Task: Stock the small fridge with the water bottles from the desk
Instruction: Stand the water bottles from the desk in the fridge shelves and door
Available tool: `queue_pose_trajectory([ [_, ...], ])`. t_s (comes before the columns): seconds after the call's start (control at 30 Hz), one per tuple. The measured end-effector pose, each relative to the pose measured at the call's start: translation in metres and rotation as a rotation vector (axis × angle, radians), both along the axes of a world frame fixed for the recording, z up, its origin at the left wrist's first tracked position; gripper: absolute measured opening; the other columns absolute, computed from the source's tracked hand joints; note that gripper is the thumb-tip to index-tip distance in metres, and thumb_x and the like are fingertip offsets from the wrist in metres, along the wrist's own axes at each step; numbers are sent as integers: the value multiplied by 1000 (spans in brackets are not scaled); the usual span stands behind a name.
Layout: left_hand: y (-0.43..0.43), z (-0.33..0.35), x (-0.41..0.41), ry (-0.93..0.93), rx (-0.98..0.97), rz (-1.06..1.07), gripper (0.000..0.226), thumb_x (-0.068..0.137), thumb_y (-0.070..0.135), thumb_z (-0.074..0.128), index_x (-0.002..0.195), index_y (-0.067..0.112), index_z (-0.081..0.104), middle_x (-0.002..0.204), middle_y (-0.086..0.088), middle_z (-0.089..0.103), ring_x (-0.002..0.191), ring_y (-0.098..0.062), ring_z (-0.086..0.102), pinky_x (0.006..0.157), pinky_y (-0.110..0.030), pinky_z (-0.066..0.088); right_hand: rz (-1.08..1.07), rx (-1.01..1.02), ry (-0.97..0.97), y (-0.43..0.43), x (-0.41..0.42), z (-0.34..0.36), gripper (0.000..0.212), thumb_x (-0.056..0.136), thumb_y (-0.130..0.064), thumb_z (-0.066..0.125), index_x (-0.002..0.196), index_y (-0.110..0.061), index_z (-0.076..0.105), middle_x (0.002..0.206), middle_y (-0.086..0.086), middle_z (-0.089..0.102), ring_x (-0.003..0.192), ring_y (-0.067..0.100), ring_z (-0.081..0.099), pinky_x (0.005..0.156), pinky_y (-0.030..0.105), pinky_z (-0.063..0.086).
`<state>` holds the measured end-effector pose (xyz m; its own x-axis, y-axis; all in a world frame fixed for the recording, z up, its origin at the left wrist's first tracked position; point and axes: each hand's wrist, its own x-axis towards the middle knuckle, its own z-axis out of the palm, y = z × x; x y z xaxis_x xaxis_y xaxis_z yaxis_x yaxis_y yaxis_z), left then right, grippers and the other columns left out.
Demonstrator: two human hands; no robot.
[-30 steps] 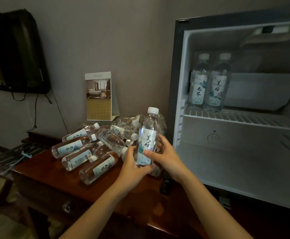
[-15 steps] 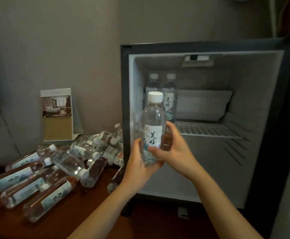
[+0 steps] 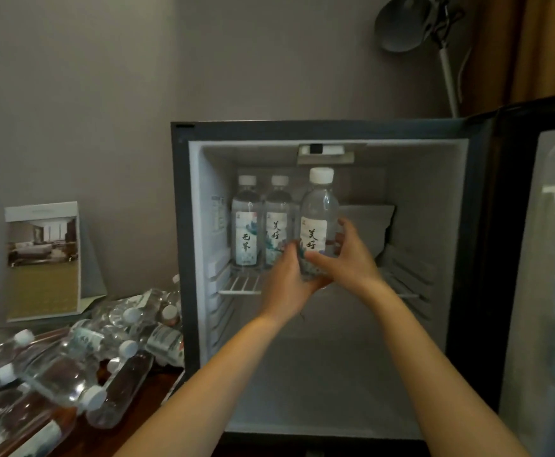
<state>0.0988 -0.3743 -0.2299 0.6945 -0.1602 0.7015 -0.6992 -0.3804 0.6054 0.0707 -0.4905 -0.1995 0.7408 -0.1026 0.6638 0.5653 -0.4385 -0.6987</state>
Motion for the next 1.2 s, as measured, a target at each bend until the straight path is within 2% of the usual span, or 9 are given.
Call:
queue_pose_trajectory([
  [0.1,1,0,12,16,36,-3,68,69,34,80,123,15,44,120,-2,60,107,-20,59,86,-36,50,43,-11,38,-6,19,-1,68,77,-15,74,132,-17,34,120,4,60,103,9,60,81,22,52],
  [0.23,2,-3,25,-14,73,60,63,70,36,79,121,15,48,119,-2,58,108,-18,57,88,-36,48,78,3,90,-7,34,-4,68,81,-16,71,134,-21,30,106,-7,60,85,-7,59,66,12,52],
  [0.43,8,-10,32,-37,50,116,53,80,9,70,127,9,46,108,-4,60,98,-18,61,84,-29,50,73,-18,124,-5,51,-6,68,88,-16,62,141,-16,19,108,-4,58,98,12,60,86,37,53],
  [0.57,10,-12,33,-37,101,131,49,84,-3,58,130,10,46,102,-4,59,96,-20,60,80,-26,48,46,-59,145,-1,57,-2,66,91,-11,57,141,-10,14,114,5,56,100,13,57,83,25,45],
  [0.7,12,-8,34,2,121,89,52,85,-6,54,133,10,45,110,-7,59,91,-17,58,78,-21,45,48,-82,160,0,62,2,60,92,-3,52,138,-5,14,107,2,53,97,12,55,83,21,43],
  [0.8,15,-4,32,76,118,37,54,86,-4,53,136,12,41,111,-5,56,87,-11,54,74,-15,40,56,-92,180,1,64,3,59,93,-3,50,138,-6,12,108,2,51,104,16,55,87,26,43],
  [1.0,19,4,29,227,47,-73,55,87,-1,56,137,12,37,108,-3,52,90,-12,55,77,-20,43,61,-65,244,2,60,4,57,94,-1,45,139,-9,12,115,8,53,106,18,54,93,34,45],
  [1.1,20,8,24,273,2,-110,53,87,2,58,135,11,39,106,-3,52,91,-13,54,78,-22,43,-42,-86,227,7,55,1,52,91,4,44,138,-1,20,113,18,55,106,28,57,95,41,47],
  [1.2,24,11,15,270,-111,-121,44,88,2,58,129,9,45,106,-6,56,92,-15,55,81,-24,44,-191,-70,110,16,45,-4,48,86,6,46,132,-1,34,112,12,51,104,24,55,86,27,43],
])
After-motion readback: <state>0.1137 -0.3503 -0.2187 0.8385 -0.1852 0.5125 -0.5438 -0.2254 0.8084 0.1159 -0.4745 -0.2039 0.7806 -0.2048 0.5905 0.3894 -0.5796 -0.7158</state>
